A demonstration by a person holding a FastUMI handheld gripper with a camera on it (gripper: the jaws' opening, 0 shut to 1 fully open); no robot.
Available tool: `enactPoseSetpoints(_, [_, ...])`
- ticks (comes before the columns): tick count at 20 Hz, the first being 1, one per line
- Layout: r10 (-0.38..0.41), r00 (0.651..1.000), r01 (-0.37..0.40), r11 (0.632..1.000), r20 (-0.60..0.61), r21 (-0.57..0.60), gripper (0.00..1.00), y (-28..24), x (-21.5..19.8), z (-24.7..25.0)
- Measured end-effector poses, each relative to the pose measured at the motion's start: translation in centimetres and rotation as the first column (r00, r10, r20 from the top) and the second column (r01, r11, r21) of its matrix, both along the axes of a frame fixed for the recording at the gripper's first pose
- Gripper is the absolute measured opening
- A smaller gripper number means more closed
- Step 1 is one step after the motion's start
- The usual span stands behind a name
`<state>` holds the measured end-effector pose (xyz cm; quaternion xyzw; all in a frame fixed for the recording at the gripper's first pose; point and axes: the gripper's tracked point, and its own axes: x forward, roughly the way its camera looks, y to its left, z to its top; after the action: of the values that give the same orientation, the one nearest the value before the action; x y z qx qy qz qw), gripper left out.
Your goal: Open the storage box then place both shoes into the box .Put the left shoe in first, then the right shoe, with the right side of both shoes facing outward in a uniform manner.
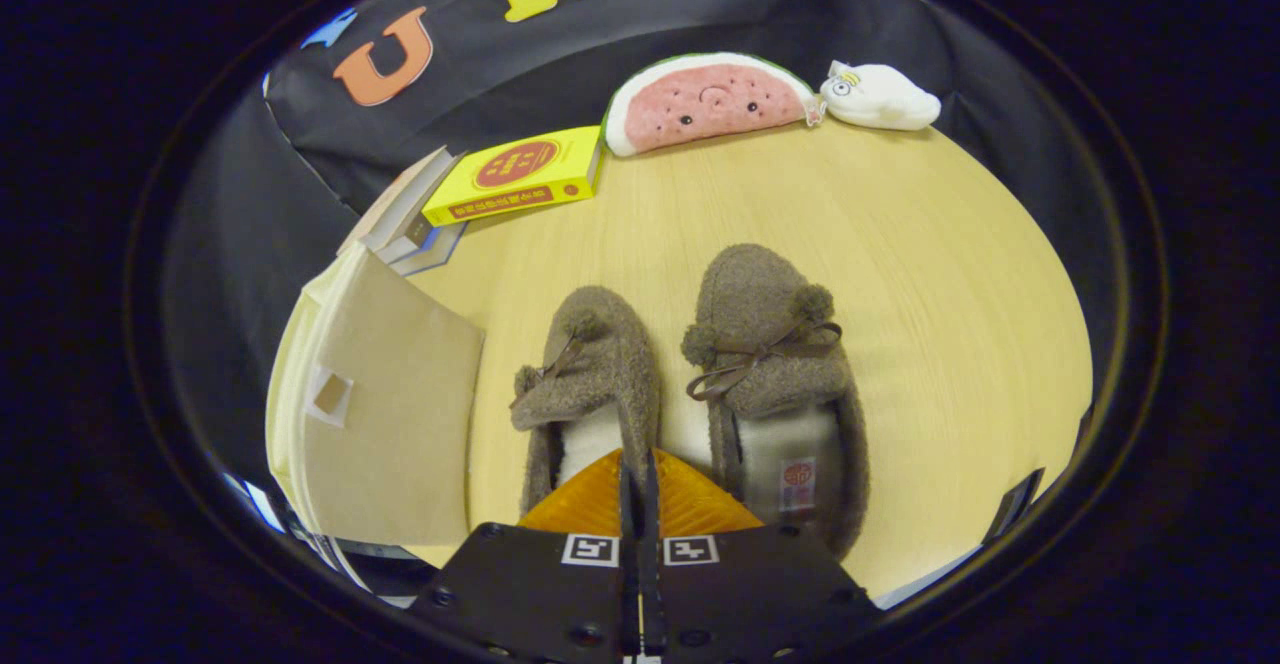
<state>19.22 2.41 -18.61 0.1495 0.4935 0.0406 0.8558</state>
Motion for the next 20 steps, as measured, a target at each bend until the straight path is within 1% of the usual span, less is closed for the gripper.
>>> enactPoseSetpoints(3, [-0.026, 0.999, 0.025, 0.999, 0.048, 0.021, 0.02, 0.4, -0.3, 3.5])
enactPoseSetpoints(6, [-0.048, 0.993, 0.046, 0.999, 0.107, 0.018, 0.02, 0.8, -0.4, 7.4])
enactPoseSetpoints(9, [-0.067, 0.984, 0.063, 0.998, 0.162, 0.027, 0.02, 2.4, -0.7, 11.9])
enactPoseSetpoints(13, [-0.076, 0.97, 0.061, 0.996, 0.23, 0.073, 0.02, 7.1, -0.7, 17.4])
enactPoseSetpoints(15, [-0.066, 0.965, 0.048, 0.996, 0.255, 0.076, 0.02, 10.0, -0.8, 19.1])
enactPoseSetpoints(18, [-0.04, 0.961, 0.022, 0.997, 0.273, 0.07, 0.02, 15.1, -0.8, 19.6])
enactPoseSetpoints(20, [-0.026, 0.966, 0.009, 0.998, 0.258, 0.069, 0.02, 18.4, -1.0, 18.5])
